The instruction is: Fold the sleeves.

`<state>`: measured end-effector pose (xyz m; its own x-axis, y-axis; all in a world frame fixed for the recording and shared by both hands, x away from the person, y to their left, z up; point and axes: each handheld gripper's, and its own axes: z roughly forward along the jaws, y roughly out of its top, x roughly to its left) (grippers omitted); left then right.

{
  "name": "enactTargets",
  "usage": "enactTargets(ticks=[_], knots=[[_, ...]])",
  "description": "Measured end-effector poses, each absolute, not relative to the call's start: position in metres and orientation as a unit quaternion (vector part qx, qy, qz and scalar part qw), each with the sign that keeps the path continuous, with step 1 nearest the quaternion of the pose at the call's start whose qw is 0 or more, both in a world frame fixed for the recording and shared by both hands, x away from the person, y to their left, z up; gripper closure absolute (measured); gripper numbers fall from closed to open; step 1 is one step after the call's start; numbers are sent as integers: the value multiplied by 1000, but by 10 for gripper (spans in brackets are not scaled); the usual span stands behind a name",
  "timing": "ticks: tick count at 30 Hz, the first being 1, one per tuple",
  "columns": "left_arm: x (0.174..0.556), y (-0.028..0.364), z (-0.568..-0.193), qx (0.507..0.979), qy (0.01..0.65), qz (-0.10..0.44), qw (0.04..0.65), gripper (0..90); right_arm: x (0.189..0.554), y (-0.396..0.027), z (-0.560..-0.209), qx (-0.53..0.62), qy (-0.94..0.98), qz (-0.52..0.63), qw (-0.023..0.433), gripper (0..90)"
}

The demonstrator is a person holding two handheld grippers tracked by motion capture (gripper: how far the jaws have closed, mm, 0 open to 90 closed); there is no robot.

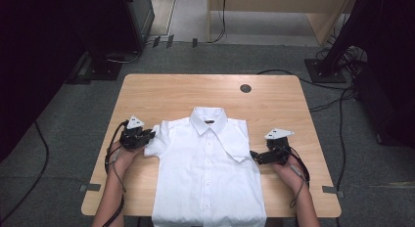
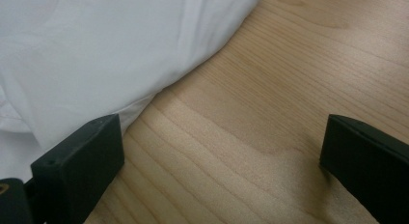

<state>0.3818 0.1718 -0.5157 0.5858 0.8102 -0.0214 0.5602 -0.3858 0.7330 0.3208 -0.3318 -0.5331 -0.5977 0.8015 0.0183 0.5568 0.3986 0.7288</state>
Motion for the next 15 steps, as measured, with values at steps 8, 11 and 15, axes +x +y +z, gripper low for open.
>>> enactTargets(ticks=[8, 11, 15], knots=[[383, 171, -516, 807, 432, 152, 374, 880, 321, -332, -533, 415, 819, 359, 171, 15], [383, 173, -514, 800, 441, 139, 383, 879, 321, -332, -533, 415, 818, 359, 170, 15], [381, 175, -512, 797, 441, 130, 391, 879, 321, -332, -533, 416, 818, 359, 171, 15]])
